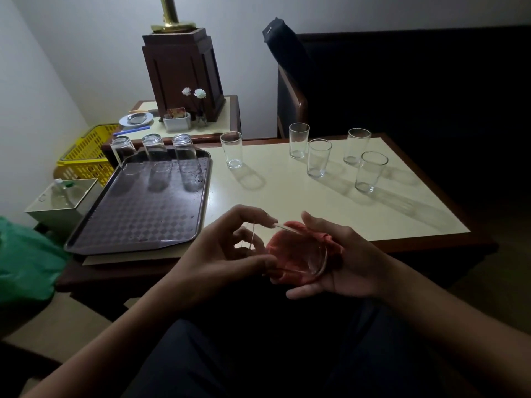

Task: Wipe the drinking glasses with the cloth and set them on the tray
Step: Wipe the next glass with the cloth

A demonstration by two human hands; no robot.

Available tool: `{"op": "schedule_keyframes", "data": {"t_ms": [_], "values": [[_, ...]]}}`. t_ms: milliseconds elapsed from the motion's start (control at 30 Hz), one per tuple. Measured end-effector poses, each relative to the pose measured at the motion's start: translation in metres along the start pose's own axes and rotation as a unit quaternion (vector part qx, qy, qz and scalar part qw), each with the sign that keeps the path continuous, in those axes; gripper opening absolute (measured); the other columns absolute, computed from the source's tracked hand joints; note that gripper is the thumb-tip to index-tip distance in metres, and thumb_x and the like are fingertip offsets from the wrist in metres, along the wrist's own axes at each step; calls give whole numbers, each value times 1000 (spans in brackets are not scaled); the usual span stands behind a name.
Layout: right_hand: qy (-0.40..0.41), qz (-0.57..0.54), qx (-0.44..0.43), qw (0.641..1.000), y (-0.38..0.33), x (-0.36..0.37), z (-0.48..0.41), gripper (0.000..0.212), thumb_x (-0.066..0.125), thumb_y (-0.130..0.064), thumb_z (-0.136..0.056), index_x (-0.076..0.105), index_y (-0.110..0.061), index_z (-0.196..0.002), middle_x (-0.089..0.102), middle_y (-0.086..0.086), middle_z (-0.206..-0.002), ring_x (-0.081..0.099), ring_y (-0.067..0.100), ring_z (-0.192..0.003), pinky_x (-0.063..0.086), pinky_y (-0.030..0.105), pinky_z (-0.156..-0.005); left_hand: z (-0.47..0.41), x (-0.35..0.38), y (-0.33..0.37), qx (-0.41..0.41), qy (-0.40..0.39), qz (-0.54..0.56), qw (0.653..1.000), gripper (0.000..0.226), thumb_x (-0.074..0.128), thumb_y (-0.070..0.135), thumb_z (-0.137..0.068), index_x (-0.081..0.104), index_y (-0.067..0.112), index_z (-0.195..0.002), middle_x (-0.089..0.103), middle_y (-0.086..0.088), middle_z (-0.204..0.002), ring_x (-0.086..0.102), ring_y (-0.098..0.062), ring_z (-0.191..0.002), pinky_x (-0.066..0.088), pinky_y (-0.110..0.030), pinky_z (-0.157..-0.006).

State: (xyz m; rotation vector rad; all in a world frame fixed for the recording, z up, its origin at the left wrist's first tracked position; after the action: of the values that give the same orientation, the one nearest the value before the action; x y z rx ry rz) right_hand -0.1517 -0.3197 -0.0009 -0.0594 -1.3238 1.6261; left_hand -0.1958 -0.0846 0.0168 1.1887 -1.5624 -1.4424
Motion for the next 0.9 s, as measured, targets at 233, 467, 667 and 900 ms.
{"op": "schedule_keyframes", "data": {"t_ms": [233,467,667,900], "values": [[92,550,-386,735,2,16,5,56,88,-33,-86,67,-24,-137,64,-1,-139,65,16,-125,58,37,-101,-10,13,-14,-291,99,221,926,46,65,46,-92,68,3,-110,72,-22,-92,58,-28,-61,48,-25,-48],[117,209,-274,931,2,8,-2,55,91,-21,-76,73,-21,-127,76,9,-122,74,26,-111,65,39,-86,-9,4,-14,-238,63,91,965,56,79,45,-82,54,21,-126,62,-15,-119,71,-29,-74,57,-27,-58],[56,87,-117,988,4,6,-5,51,83,-25,-84,69,-18,-133,73,11,-125,76,31,-109,65,48,-84,-5,1,-9,-99,20,-29,994,39,76,20,-93,60,24,-128,62,-11,-119,66,-32,-77,56,-30,-70],[96,573,-422,696,-2,0,7,67,96,-27,-76,68,-21,-137,61,-1,-145,59,16,-137,52,30,-108,-5,6,-11,-364,32,248,897,52,60,55,-91,59,4,-104,61,-31,-86,61,-28,-47,43,-22,-37]]}}
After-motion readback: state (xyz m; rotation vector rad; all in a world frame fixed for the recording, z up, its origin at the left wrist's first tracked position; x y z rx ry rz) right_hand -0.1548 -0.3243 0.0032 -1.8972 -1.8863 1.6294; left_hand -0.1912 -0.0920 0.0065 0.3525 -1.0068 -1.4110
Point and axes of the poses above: each hand's wrist, its own z-axis away from the middle knuckle, its own x-axis out of the palm, y = z × x, the point moved 1 cm from there along -z, towards the middle knuckle
